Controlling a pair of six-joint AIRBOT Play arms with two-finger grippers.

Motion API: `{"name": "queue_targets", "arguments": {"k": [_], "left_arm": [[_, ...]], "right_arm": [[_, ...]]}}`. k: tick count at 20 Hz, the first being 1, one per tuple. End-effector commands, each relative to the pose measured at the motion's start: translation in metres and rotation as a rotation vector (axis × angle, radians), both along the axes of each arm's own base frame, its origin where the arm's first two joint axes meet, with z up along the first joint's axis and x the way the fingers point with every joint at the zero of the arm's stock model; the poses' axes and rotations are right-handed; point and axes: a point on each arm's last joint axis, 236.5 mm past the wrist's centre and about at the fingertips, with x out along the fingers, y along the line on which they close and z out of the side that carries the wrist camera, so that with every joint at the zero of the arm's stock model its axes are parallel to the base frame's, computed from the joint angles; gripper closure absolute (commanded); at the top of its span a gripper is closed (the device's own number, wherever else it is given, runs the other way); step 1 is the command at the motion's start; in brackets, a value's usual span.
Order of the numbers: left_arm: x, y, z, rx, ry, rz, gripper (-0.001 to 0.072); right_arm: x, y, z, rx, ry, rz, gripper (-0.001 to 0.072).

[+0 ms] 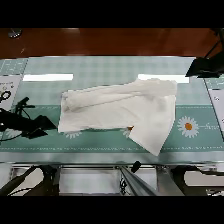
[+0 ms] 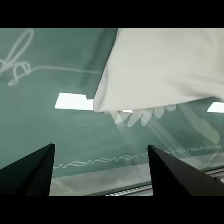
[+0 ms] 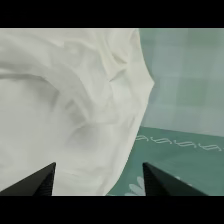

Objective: Fold the shirts.

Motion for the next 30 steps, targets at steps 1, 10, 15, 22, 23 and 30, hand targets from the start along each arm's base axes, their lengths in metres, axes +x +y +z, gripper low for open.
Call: {"name": "queue_targets", "arguments": {"k": [1, 10, 15, 22, 23, 30], "left_arm": [[-0.001, -0.015, -0.017, -0.051, -0.047, 0.025, 0.0050], [0.047, -0.040, -0.044, -0.090, -0.107, 0.123, 0.0070], [0.050, -0.072, -0.063, -0.127, -0.071, 0.086, 0.0686], [0.050, -0.056, -0.048, -0.157, -0.121, 0.080, 0.0686], [0.052, -0.053, -0.046, -0.155, -0.127, 0.092, 0.0686], [0.041, -0.067, -0.032, -0.236, -0.165, -0.024, 0.0687]], "right_arm": [[-0.002, 0.006, -0.008, 0.029, 0.009, 0.012, 0.0109], [0.003, 0.004, -0.007, 0.027, -0.014, 0.007, 0.0116], [-0.009, -0.024, -0.016, -0.085, 0.043, -0.013, 0.0116], [-0.092, -0.036, -0.091, 0.226, 0.269, -0.190, 0.0094], [-0.101, -0.028, -0.098, 0.307, 0.277, -0.216, 0.0092], [-0.142, 0.014, -0.162, 0.403, 0.355, -0.225, 0.0099]]}}
